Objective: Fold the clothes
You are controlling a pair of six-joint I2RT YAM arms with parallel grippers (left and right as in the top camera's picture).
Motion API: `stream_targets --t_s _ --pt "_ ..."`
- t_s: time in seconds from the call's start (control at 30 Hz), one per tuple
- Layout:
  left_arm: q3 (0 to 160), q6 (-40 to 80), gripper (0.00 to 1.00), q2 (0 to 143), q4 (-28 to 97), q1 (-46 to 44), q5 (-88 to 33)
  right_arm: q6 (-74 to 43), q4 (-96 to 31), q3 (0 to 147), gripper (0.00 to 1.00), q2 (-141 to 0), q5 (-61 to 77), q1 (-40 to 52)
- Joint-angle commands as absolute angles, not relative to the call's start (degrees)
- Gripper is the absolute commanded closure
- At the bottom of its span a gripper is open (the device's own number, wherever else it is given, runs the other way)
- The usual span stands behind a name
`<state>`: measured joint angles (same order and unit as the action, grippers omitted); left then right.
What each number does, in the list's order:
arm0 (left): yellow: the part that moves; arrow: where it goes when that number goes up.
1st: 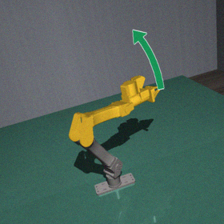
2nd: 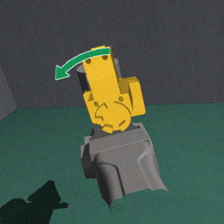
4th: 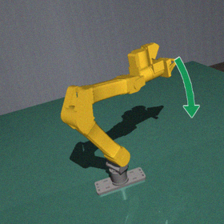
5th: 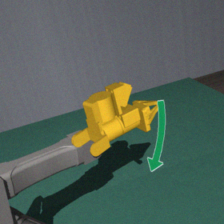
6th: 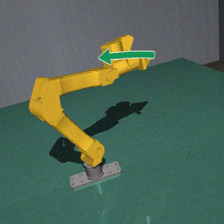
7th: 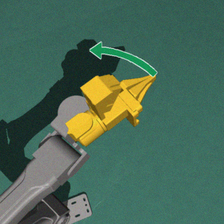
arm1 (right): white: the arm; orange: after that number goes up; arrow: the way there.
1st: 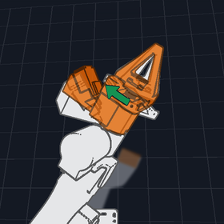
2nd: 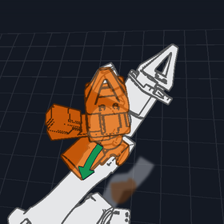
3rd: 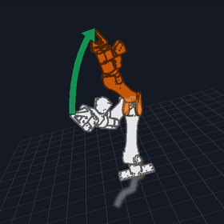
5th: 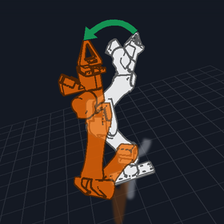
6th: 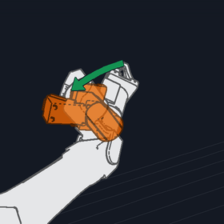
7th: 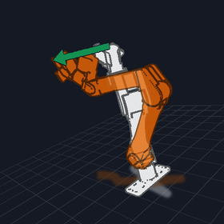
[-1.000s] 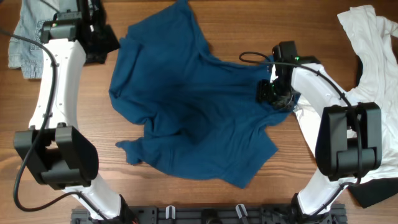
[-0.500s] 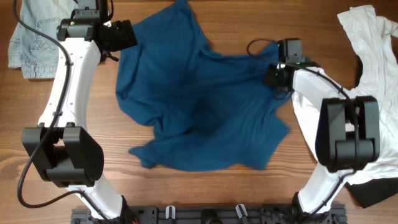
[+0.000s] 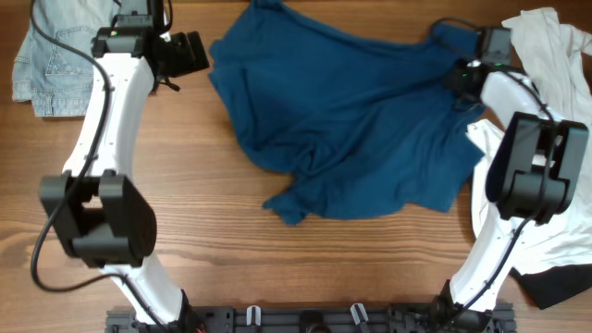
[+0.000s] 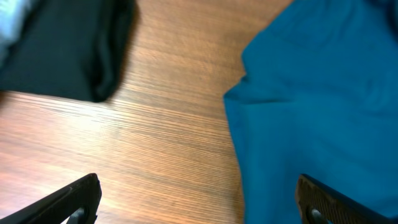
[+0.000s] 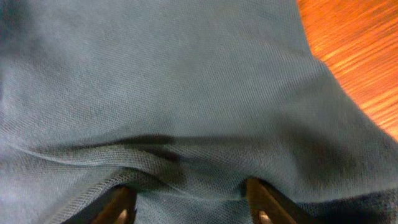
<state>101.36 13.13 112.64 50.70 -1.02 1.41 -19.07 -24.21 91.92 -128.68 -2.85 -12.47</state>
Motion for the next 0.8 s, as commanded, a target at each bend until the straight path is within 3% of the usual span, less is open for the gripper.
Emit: stream_targets --t_s 0.0,0.27,0.77 --pt "101.5 12.2 0.00 117.5 49.4 -0.9 -4.1 -14.7 -31.1 98.7 0.30 -132.4 5.3 -16.4" --pt "101.5 9.7 0.00 122.7 43.1 -2.9 -7.9 -12.8 -41.4 105.6 0.18 -124.3 10.2 -14.5" --pt "101.5 10.3 0.06 128.9 34.5 -6.1 -9.6 -12.0 -46.6 105.5 0.24 -118.5 10.2 -11.8"
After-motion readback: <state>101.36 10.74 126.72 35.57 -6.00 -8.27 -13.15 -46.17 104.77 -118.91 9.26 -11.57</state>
